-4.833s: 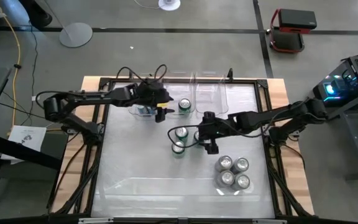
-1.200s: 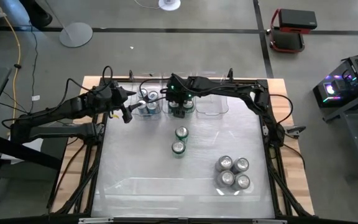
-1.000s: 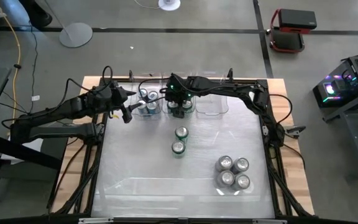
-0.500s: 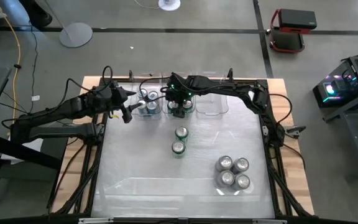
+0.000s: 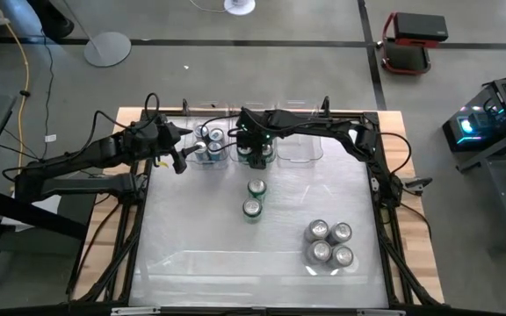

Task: Sort soda cans
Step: Put the top right green soda can into the center transparent bin, then put the bottom green soda can into the center transparent bin

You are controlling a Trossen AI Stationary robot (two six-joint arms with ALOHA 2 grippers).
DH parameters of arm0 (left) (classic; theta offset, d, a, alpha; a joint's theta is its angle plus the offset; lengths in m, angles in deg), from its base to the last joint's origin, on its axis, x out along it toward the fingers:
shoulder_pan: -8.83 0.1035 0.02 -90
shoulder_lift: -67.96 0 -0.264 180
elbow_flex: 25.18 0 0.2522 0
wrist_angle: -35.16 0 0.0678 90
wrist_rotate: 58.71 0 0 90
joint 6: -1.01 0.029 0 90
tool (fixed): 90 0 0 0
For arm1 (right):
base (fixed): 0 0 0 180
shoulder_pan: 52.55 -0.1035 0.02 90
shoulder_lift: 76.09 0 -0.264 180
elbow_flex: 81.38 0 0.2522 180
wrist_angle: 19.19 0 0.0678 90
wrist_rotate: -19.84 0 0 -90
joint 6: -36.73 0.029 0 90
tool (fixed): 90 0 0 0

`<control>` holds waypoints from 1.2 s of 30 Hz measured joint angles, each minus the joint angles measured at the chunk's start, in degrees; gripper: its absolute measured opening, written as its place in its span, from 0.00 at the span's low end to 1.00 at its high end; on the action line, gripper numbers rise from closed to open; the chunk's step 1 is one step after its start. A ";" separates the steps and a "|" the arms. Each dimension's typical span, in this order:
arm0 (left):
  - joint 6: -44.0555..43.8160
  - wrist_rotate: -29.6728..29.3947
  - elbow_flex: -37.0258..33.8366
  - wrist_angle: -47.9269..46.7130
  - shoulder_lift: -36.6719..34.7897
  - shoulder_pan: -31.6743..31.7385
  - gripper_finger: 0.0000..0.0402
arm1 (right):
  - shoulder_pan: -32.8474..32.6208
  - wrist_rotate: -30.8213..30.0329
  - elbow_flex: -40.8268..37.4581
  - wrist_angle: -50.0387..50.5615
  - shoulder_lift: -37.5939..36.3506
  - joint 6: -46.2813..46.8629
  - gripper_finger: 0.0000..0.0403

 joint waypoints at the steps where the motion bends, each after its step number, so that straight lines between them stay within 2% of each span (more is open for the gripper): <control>1: 0.00 0.00 0.00 -0.02 -0.02 0.02 0.63 | 0.01 0.01 0.00 -0.05 0.00 -0.17 0.85; 7: -0.07 0.00 0.00 0.00 0.00 0.00 0.63 | 0.03 -0.65 0.28 0.15 -0.22 -2.15 0.85; 16: -0.91 0.02 0.00 0.00 -0.01 0.00 0.63 | 0.03 -1.31 9.19 8.39 -0.37 -3.94 0.85; 19: -1.07 0.02 0.00 0.00 0.00 0.01 0.63 | 0.03 -2.18 13.71 14.16 -0.39 -4.26 0.85; 23: -1.09 0.02 0.00 0.08 -0.02 -0.18 0.63 | -0.22 -6.67 20.70 22.12 -0.44 -3.67 0.85; 27: -2.22 0.01 0.00 0.06 -0.02 -0.79 0.63 | -1.25 -4.49 25.58 29.85 -0.69 -3.59 0.85; 31: -2.40 -0.04 0.00 0.04 -0.02 -2.17 0.63 | -4.17 -1.23 23.23 33.57 -3.22 -2.87 0.85; 36: -2.53 -0.22 0.00 0.04 -0.02 -4.01 0.63 | -8.97 -1.36 12.11 29.32 -9.21 1.04 0.85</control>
